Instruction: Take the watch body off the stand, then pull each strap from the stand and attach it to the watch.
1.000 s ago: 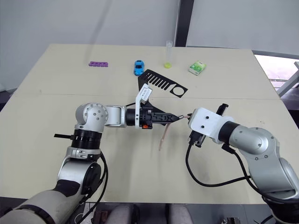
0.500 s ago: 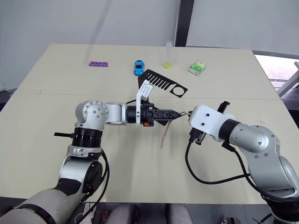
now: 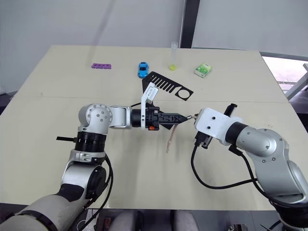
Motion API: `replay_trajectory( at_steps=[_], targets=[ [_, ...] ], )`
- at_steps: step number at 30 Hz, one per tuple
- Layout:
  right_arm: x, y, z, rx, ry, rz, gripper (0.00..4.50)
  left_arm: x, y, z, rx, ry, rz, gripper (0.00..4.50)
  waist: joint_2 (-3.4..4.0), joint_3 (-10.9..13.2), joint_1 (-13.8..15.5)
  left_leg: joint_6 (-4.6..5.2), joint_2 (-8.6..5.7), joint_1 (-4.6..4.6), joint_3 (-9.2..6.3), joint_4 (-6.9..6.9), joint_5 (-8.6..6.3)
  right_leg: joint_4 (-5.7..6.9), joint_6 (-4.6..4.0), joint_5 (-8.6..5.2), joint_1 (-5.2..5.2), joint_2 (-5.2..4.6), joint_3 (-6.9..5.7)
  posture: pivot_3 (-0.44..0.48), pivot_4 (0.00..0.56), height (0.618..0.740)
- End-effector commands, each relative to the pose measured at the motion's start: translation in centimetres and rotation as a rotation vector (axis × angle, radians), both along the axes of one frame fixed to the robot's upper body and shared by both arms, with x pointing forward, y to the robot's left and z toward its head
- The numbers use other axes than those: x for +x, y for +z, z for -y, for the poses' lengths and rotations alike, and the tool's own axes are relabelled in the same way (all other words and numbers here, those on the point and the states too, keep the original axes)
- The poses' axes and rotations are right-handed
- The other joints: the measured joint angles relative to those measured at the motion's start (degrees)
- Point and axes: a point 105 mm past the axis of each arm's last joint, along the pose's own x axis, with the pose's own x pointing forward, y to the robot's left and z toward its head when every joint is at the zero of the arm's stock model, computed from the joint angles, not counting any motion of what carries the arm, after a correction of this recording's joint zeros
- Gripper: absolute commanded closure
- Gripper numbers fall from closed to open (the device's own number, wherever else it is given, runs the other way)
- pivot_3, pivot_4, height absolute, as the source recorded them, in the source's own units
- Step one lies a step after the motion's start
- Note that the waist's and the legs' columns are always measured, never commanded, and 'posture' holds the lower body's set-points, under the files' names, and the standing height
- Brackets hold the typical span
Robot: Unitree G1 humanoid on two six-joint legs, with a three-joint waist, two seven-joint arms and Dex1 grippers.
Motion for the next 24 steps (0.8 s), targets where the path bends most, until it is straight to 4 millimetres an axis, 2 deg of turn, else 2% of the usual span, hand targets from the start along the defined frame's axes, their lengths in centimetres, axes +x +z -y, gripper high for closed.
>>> replay_trajectory(
  at_steps=[1, 24],
  targets=[
    [-0.25, 0.67, -0.74, 0.004, 0.030, 0.033, 4.50, -1.38, 1.72, 1.88, -0.037, -0.087, 0.061, 2.91, 0.00, 0.0, 0.0, 0.00, 0.00, 0.00, 0.00, 0.00, 0.00, 0.00, 0.00, 0.00, 0.00, 0.00, 0.00, 0.000, 0.150, 0.740],
    [-0.28, 0.36, -0.64, 0.003, 0.017, 0.016, 4.50, -1.62, 1.21, 2.46, 0.005, -0.073, 0.114, 2.91, 0.00, 0.0, 0.0, 0.00, 0.00, 0.00, 0.00, 0.00, 0.00, 0.00, 0.00, 0.00, 0.00, 0.00, 0.01, 0.000, 0.150, 0.740]
  ],
)
